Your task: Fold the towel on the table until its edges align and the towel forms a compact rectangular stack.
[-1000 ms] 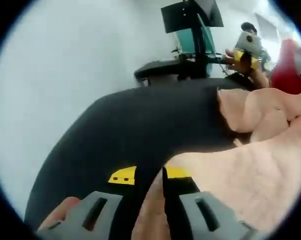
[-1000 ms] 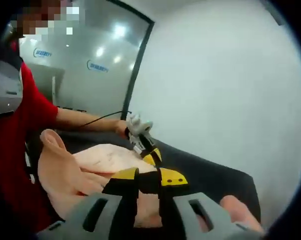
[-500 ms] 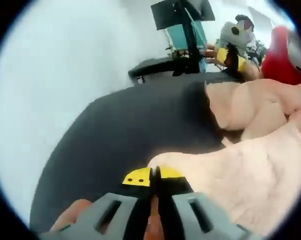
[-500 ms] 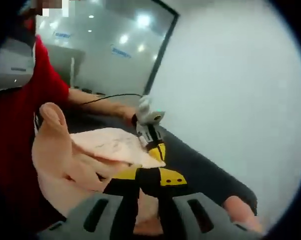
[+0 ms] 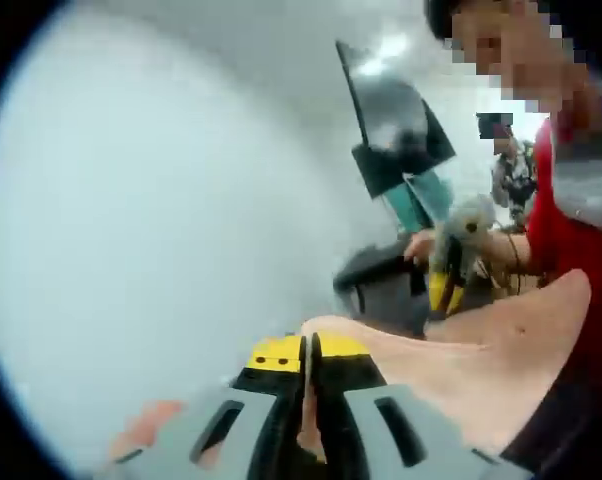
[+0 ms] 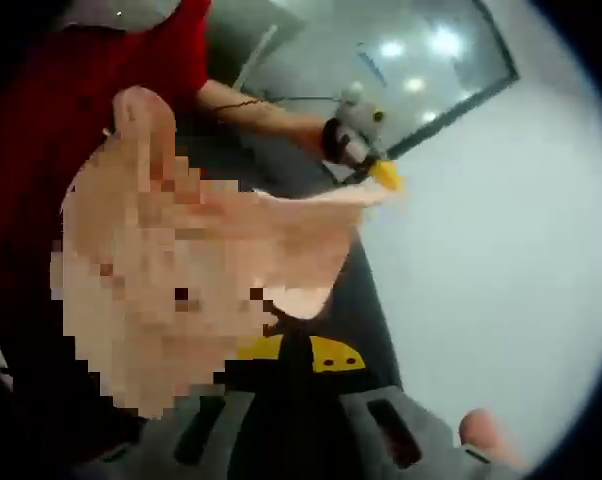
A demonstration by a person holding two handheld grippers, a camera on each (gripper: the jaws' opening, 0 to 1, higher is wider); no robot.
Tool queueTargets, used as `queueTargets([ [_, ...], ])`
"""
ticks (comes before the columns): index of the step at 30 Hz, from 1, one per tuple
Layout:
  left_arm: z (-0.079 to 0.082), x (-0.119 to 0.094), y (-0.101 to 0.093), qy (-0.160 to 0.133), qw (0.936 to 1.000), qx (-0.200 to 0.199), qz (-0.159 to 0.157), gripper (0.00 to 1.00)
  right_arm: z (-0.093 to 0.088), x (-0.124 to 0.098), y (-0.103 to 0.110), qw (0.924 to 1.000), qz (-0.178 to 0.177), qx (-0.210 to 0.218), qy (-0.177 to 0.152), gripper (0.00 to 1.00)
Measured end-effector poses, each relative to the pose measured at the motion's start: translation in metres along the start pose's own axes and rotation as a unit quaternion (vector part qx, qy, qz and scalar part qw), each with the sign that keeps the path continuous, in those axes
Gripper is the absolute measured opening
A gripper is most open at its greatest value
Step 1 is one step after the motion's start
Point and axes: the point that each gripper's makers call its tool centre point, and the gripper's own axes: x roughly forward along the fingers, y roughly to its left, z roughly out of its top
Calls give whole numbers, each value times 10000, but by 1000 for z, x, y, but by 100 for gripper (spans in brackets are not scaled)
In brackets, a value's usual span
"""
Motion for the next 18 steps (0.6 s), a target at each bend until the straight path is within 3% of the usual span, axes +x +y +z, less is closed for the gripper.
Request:
queueTargets([
  [1,11,-19,4,-94,9998,92,125,0,10,1,-4,9982,-103,399,-425,2],
  [2,20,-40,5,-159,9994,234,201,0,13,-2,-7,9963,-183,551,-630,2],
  [4,37,-86,5,-398,9975,454,370,0,14,-9,-15,9918,-436,883,-816,3],
  [5,37,-108,2,-334,9981,390,351,0,11,-12,-20,9886,-558,1120,-835,4],
  [8,18,-165,11,411,9934,651,855,0,0,-18,-32,9756,-924,1763,-931,8],
  [11,-16,-205,7,1191,9884,393,859,0,-19,-17,-39,9672,-1254,2088,-721,9],
  [13,-52,-231,2,2056,9760,370,608,4,-32,-16,-42,9640,-1507,2129,-514,10],
  [14,-68,-243,-4,2533,9652,545,354,10,-33,-15,-42,9630,-1527,2162,-509,10],
  [15,-75,-251,1,2806,9550,891,354,20,-36,-16,-44,9590,-1646,2247,-517,10],
  [16,-72,-253,8,2694,9578,892,461,31,-35,-17,-46,9550,-1756,2317,-581,10],
  [18,-54,-238,17,2125,9744,227,695,32,-33,-20,-45,9500,-1810,2437,-730,10],
])
